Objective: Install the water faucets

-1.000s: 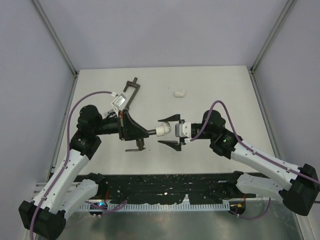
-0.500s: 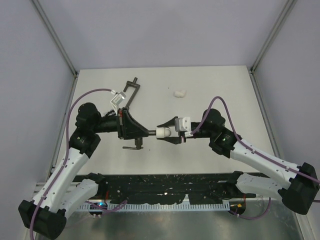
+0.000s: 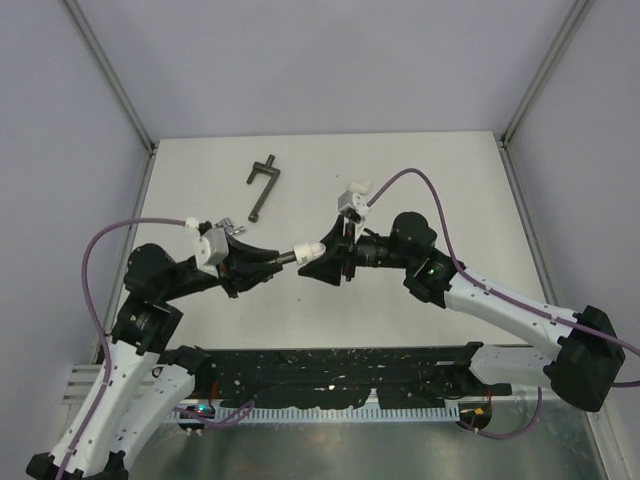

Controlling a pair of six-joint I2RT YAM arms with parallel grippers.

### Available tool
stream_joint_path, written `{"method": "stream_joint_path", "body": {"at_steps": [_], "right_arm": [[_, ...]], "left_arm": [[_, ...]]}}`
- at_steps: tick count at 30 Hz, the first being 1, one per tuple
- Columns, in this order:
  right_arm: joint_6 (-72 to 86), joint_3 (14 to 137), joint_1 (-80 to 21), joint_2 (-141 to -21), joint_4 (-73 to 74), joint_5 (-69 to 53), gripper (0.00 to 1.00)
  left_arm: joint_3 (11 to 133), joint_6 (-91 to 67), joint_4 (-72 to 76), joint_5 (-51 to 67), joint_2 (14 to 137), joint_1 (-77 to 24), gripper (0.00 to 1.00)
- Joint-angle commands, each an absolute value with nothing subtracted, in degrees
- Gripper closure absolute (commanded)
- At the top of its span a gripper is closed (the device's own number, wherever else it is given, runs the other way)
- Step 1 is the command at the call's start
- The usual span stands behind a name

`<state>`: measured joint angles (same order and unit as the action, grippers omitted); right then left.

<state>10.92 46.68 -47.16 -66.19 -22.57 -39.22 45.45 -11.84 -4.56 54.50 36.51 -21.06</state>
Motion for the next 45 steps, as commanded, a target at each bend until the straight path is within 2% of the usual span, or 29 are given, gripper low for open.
{"method": "stream_joint_path", "body": {"at_steps": [1,4,7,9,10,11,12,13,14,15,17,21,24,30,32,45], "right_arm": [[38.21,48.61,-47.46,-68.37,-28.9,-32.95,0.95],[48.92,47.99,-47.37,-70.04,-30.93,-33.31,0.95],[51.15,48.34,-47.37,-71.8,-30.41,-34.01,0.95],[51.15,48.16,-47.11,-71.89,-29.53,-33.66,0.88],[50.8,47.73,-46.85,-71.55,-29.79,-33.58,0.77],[50.45,47.46,-46.41,-71.37,-30.06,-33.66,0.59],[48.62,46.85,-45.8,-70.85,-30.93,-33.84,0.53],[47.47,46.58,-44.92,-70.49,-31.55,-34.45,0.41],[44.24,46.23,-44.48,-69.62,-31.9,-34.71,0.36],[42.21,45.97,-43.78,-68.91,-31.99,-34.89,0.26],[36.32,45.53,-42.55,-66.89,-31.29,-35.24,0.19],[22.98,46.14,-41.66,-63.9,-27.08,-36.38,0.12],[14.52,46.76,-41.66,-62.85,-24.69,-40.24,0.12],[-6.48,38.24,-41.75,-56.97,-33.83,-43.86,0.1],[-15.08,35.87,-41.92,-55.2,-35.94,-44.73,0.04],[-23.12,37.61,-42.98,-55.01,-34.81,-46.48,0.05]], "left_arm": [[39.83,16.66,-2.2,44.05,28.84,-24.25,1.0],[36.48,26.34,-3.25,40.26,25.41,-25.57,1.0],[35.86,29.18,-5.7,37.8,24.52,-25.66,1.0],[35.42,29.01,-6.15,36.31,24.0,-25.66,1.0],[35.07,28.74,-6.07,35.6,23.65,-25.66,1.0],[34.46,27.52,-5.46,34.29,23.12,-25.66,1.0],[34.02,25.77,-4.41,32.71,22.77,-25.75,1.0],[33.58,24.36,-4.22,31.91,22.59,-25.66,1.0],[33.57,22.61,-4.31,31.38,22.5,-25.66,1.0],[33.57,20.76,-4.39,31.29,22.67,-25.66,1.0],[33.4,18.38,-4.31,32.51,23.03,-25.66,1.0],[31.91,14.95,-1.24,36.11,23.38,-25.66,1.0],[32.34,11.35,-0.35,37.96,24.17,-25.66,1.0],[38.14,-5.42,-4.04,36.74,29.87,-25.58,1.0],[39.89,-11.31,-5.18,37.97,31.81,-25.66,1.0],[42.98,-35.58,-0.35,45.87,37.79,-25.66,1.0]]}}
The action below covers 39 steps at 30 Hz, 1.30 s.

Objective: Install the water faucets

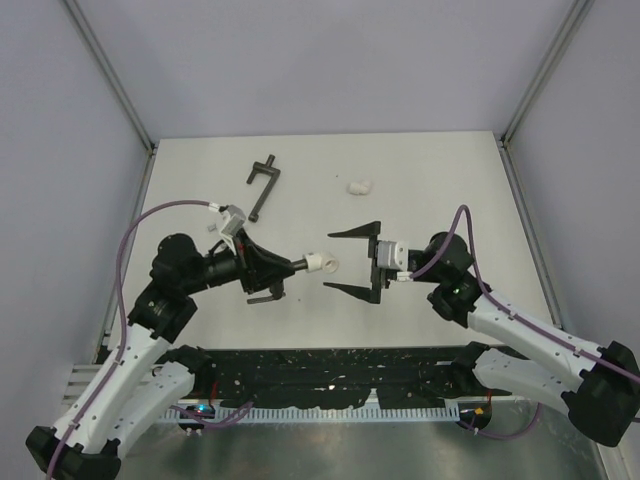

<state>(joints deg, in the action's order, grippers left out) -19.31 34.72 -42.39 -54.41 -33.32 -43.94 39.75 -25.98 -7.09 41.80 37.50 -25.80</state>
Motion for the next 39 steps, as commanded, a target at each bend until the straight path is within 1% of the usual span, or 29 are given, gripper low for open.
{"method": "stream_joint_path", "body": {"at_steps": [1,4,7,13,14,15,16,17,18,19,20,21,23,25,27,28,31,33,34,35,37,38,39], "right_arm": [[-23.2,37.88,-43.07,-55.28,-34.63,-47.02,0.05],[-22.94,39.02,-44.2,-56.95,-34.45,-48.51,0.06],[-20.93,40.34,-44.82,-58.7,-34.98,-50.09,0.12],[-14.52,41.04,-45.09,-60.99,-38.4,-51.32,0.28],[-12.67,41.22,-45.09,-61.08,-38.5,-51.5,0.34],[-11.7,41.57,-45.09,-61.43,-38.58,-52.03,0.37],[-9.78,41.75,-45.09,-61.61,-38.76,-52.12,0.46],[-8.89,42.01,-45.09,-61.87,-38.76,-52.38,0.49],[-7.22,42.1,-45.09,-62.05,-38.93,-52.47,0.57],[-5.9,42.19,-45.09,-62.22,-38.94,-52.38,0.61],[-3.8,42.36,-45.09,-62.66,-39.2,-52.21,0.72],[-2.56,42.62,-45.09,-62.93,-39.11,-52.21,0.76],[2.61,43.41,-45.09,-63.81,-39.29,-51.34,0.88],[9.56,44.9,-45.0,-65.12,-38.94,-50.36,0.94],[19.11,47.45,-45.0,-66.79,-35.08,-48.43,0.95],[21.25,49.29,-44.91,-68.01,-32.63,-47.47,0.95],[37.2,51.06,-43.51,-70.57,-31.38,-45.62,0.95],[47.49,51.5,-42.2,-72.85,-32.6,-45.62,0.95],[49.55,51.76,-41.49,-74.51,-33.13,-45.7,0.95],[51.31,51.94,-41.4,-75.58,-33.57,-45.88,0.93],[50.72,52.21,-41.22,-76.2,-32.27,-44.48,0.81],[50.19,52.21,-41.05,-76.29,-32.17,-44.04,0.59],[48.79,52.21,-40.87,-76.29,-31.99,-43.42,0.51]], "left_arm": [[42.89,-36.38,1.48,46.23,38.05,-25.75,1.0],[43.07,-39.02,3.42,47.37,38.93,-25.66,1.0],[43.15,-41.04,5.18,48.6,39.72,-25.66,1.0],[43.94,-41.93,6.42,50.45,40.78,-25.75,1.0],[44.03,-41.23,6.15,50.45,40.96,-25.66,1.0],[44.21,-39.74,5.72,50.88,41.13,-25.66,1.0],[44.38,-38.42,5.19,51.06,41.31,-25.66,1.0],[44.65,-36.93,4.49,51.41,41.48,-25.58,1.0],[44.91,-34.91,4.31,52.11,41.48,-25.66,1.0],[45.0,-32.89,4.13,52.64,41.4,-25.66,1.0],[45.44,-30.09,3.09,52.73,41.31,-25.66,1.0],[45.96,-26.06,1.95,53.0,40.96,-25.58,1.0],[46.23,-18.24,0.18,53.61,40.26,-25.58,1.0],[45.71,-9.1,-2.01,54.57,39.03,-25.66,1.0],[43.78,-0.3,-2.55,54.05,37.1,-25.66,1.0],[42.64,5.48,-2.46,54.14,35.52,-25.75,1.0],[38.77,17.45,-2.29,53.26,32.27,-26.01,1.0],[37.36,20.73,-2.29,53.0,31.03,-25.93,1.0],[36.83,21.26,-2.29,53.09,30.68,-25.93,1.0],[36.48,21.44,-2.29,53.09,30.41,-26.01,1.0],[35.6,21.36,-2.29,53.0,29.71,-26.1,1.0],[35.07,21.1,-2.29,52.65,29.18,-26.19,1.0],[34.63,20.57,-2.29,52.04,28.66,-26.19,1.0]]}}
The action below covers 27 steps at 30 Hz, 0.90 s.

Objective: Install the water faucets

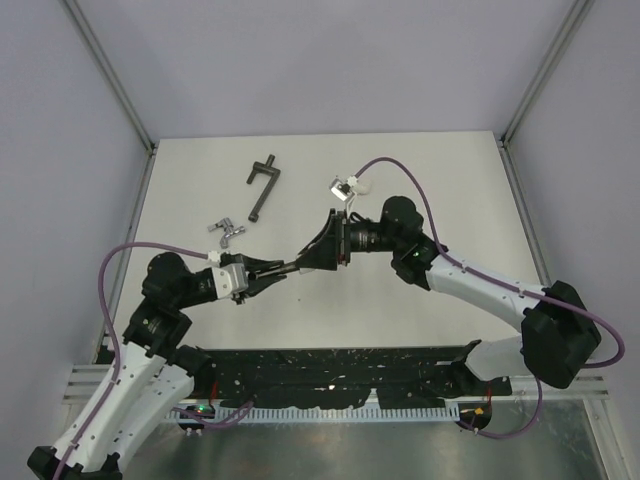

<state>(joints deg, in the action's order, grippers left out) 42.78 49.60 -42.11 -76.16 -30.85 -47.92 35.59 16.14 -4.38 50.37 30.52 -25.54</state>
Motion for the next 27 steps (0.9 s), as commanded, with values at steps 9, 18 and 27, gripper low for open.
{"method": "stream_joint_path", "body": {"at_steps": [9,18,27], "right_arm": [[17.13,49.14,-35.51,-66.38,-32.96,-39.81,0.13],[-14.56,38.58,-37.96,-55.73,-37.1,-52.12,0.13],[-28.38,42.71,-43.85,-56.95,-20.13,-48.78,0.15]], "left_arm": [[33.31,-1.19,-0.97,44.05,28.56,-26.28,1.0],[35.86,-31.96,5.53,40.87,36.99,-25.67,1.0],[37.18,-50.0,12.91,42.98,41.31,-23.29,1.0]]}}
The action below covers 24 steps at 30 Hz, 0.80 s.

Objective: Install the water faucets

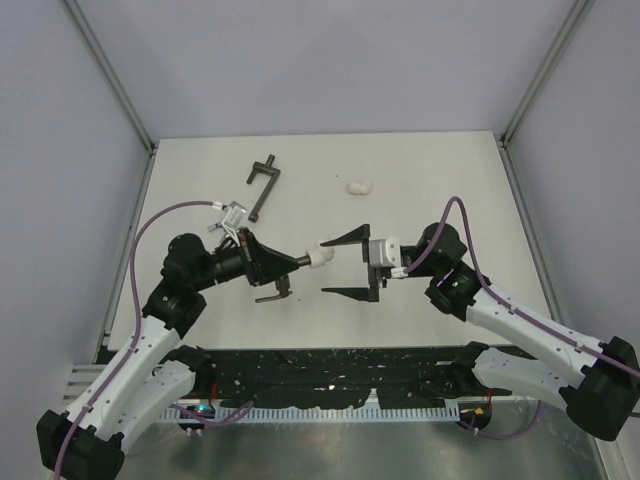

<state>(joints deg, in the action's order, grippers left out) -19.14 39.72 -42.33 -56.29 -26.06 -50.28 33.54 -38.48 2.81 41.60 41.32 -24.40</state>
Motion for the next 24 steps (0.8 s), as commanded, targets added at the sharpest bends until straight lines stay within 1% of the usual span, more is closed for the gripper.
{"method": "stream_joint_path", "body": {"at_steps": [1,7,15,24], "right_arm": [[-29.43,42.71,-43.94,-57.21,-19.69,-47.74,0.15],[-32.34,43.15,-44.73,-59.15,-17.23,-43.16,0.16],[-32.34,43.94,-46.14,-62.05,-17.14,-42.54,0.19],[-32.69,44.73,-46.32,-63.37,-14.77,-41.4,0.28]], "left_arm": [[37.09,-51.66,13.88,43.24,41.57,-23.12,1.0],[36.74,-58.0,18.54,46.14,42.54,-22.94,1.0],[37.53,-60.47,22.14,49.13,42.98,-22.94,1.0],[39.72,-62.22,23.03,51.68,44.03,-22.94,1.0]]}}
